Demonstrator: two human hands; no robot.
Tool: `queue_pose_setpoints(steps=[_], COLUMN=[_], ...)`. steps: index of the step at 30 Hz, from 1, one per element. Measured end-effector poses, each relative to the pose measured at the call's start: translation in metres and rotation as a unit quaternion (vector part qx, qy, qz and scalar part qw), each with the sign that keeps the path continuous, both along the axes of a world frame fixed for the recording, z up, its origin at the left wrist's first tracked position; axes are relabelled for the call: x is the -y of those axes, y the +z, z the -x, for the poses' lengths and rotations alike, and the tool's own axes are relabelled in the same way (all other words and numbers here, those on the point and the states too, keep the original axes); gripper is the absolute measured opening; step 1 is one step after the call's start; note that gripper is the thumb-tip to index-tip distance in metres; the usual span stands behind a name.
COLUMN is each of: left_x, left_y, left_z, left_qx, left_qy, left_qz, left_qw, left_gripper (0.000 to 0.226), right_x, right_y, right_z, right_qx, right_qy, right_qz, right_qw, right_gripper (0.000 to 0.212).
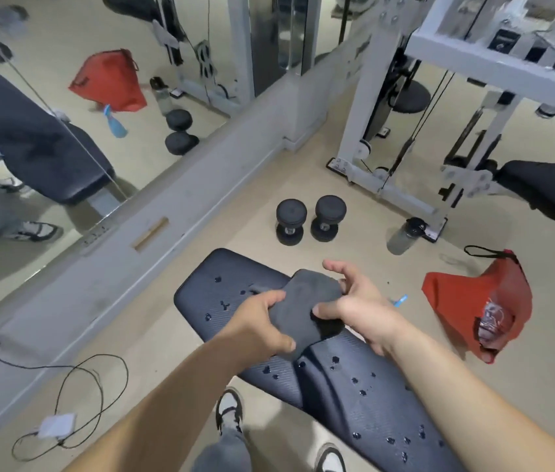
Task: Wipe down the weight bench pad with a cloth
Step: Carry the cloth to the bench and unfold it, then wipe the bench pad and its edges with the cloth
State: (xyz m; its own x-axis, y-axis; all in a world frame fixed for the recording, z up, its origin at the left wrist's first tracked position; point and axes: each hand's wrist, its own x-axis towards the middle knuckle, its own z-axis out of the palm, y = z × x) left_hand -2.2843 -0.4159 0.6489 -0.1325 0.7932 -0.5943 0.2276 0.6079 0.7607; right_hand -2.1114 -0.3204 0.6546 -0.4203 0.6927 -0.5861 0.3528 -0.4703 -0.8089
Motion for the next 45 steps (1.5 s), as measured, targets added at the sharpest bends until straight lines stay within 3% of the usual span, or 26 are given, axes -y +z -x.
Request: queue_pose_setpoints(steps=[2, 4, 7, 9, 12, 14, 18, 21, 26, 31, 34, 36, 38, 41, 43, 45], left_x=[0.004, 0.010, 0.027, 0.036, 0.045, 0.045, 0.045, 0.031, 0.001, 0.000, 0.008, 0.016, 0.025, 0.040, 0.052, 0.062], left_y=[-0.021, -0.046, -0.089, -0.114, -0.152, -0.194, -0.286, -0.344, -0.396, -0.413, -0.417, -0.422, -0.425, -0.427, -0.429, -0.435], left_z=[-0.005, -0.004, 0.015, 0.037, 0.071, 0.089, 0.115, 0.126, 0.125, 0.125, 0.136, 0.146, 0.157, 0.172, 0.183, 0.196], left_qx=[-0.148, -0.256, -0.283, -0.238, -0.063, 0.001, 0.029, 0.054, 0.124, 0.126, 0.064, -0.015, -0.091, -0.208, -0.307, -0.389], left_qy=[-0.064, -0.085, -0.064, -0.031, 0.074, 0.131, 0.202, 0.253, 0.317, 0.287, 0.307, 0.303, 0.284, 0.244, 0.198, 0.144], left_qz=[0.007, 0.018, -0.017, -0.044, -0.034, -0.032, -0.077, -0.087, -0.160, -0.220, -0.249, -0.261, -0.275, -0.280, -0.269, -0.229], left_qw=[0.987, 0.963, 0.957, 0.970, 0.995, 0.991, 0.976, 0.962, 0.927, 0.924, 0.916, 0.916, 0.914, 0.905, 0.891, 0.881], left_gripper=[0.050, 0.028, 0.014, 0.014, 0.022, 0.020, 0.008, 0.015, 0.016, 0.026, 0.028, 0.024, 0.021, 0.023, 0.029, 0.040], right_x=[0.003, 0.010, 0.012, 0.008, 0.011, 0.016, 0.022, 0.008, -0.006, 0.014, 0.024, 0.027, 0.027, 0.024, 0.023, 0.027], right_y=[-0.022, -0.049, -0.097, -0.132, -0.183, -0.222, -0.306, -0.350, -0.393, -0.401, -0.379, -0.364, -0.351, -0.352, -0.374, -0.410], right_z=[0.002, 0.006, 0.012, 0.019, 0.050, 0.079, 0.129, 0.138, 0.129, 0.136, 0.143, 0.144, 0.149, 0.169, 0.183, 0.197], right_qx=[0.035, 0.089, 0.144, 0.109, -0.006, -0.039, 0.000, -0.036, -0.187, -0.197, -0.179, -0.132, -0.066, 0.122, 0.243, 0.292], right_qy=[0.124, 0.211, 0.216, 0.172, 0.123, 0.085, 0.045, 0.071, 0.083, 0.014, -0.108, -0.162, -0.184, -0.118, -0.044, 0.031], right_qz=[-0.076, -0.165, -0.256, -0.228, -0.049, 0.002, -0.044, 0.000, 0.128, 0.163, 0.087, -0.056, -0.225, -0.452, -0.525, -0.465], right_qw=[0.989, 0.959, 0.931, 0.952, 0.991, 0.996, 0.998, 0.997, 0.971, 0.967, 0.974, 0.976, 0.955, 0.876, 0.815, 0.835], right_gripper=[0.071, 0.052, 0.016, 0.013, 0.016, 0.018, 0.045, 0.036, 0.035, 0.031, 0.026, 0.018, 0.008, 0.022, 0.023, 0.026])
